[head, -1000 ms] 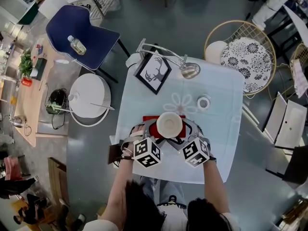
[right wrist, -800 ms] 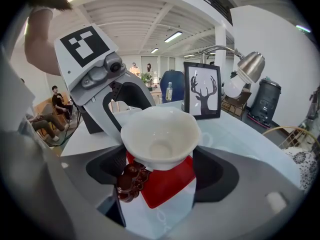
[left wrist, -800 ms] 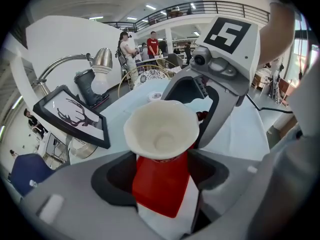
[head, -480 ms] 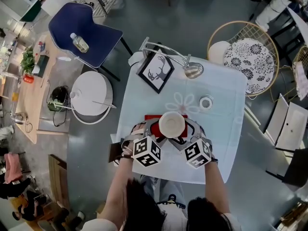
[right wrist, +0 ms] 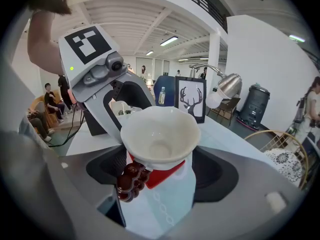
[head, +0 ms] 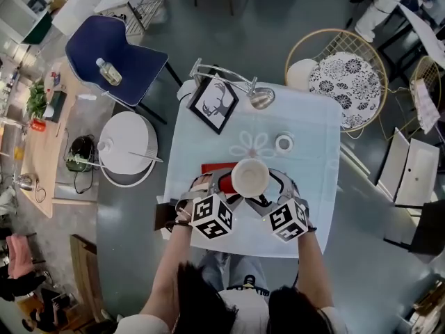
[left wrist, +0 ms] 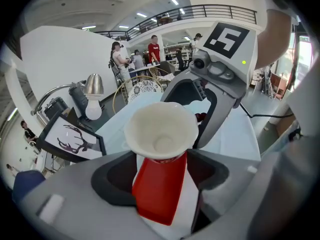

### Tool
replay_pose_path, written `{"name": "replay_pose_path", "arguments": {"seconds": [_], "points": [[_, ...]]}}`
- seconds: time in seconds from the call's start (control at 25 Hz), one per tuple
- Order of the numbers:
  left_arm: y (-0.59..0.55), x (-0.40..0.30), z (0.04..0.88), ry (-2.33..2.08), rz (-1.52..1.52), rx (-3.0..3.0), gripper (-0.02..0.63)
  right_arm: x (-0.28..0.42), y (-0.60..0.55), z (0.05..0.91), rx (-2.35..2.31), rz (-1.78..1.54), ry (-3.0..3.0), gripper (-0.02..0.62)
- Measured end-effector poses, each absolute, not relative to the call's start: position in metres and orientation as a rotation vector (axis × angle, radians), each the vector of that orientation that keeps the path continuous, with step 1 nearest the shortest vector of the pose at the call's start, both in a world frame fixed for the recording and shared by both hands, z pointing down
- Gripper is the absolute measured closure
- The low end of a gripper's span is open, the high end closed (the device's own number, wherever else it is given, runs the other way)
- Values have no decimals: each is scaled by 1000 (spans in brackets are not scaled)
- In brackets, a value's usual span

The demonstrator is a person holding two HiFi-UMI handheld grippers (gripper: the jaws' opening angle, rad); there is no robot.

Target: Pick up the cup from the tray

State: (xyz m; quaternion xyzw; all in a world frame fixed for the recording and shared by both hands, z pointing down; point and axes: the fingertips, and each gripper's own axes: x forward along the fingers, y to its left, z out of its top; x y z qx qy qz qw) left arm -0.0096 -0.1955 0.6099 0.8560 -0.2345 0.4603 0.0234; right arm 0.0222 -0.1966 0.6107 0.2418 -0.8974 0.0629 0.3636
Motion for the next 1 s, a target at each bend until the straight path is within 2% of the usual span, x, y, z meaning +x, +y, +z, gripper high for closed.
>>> {"name": "replay_pose_path", "arguments": {"seconds": [0.6,1.0], "points": [[-168,99,616,-418,1414,2789,287,131,-162,620,849,290,-2204,173],[-172,124,645,-306,1433,2735,287,156,-165,647,880,372,-2157,175]]}}
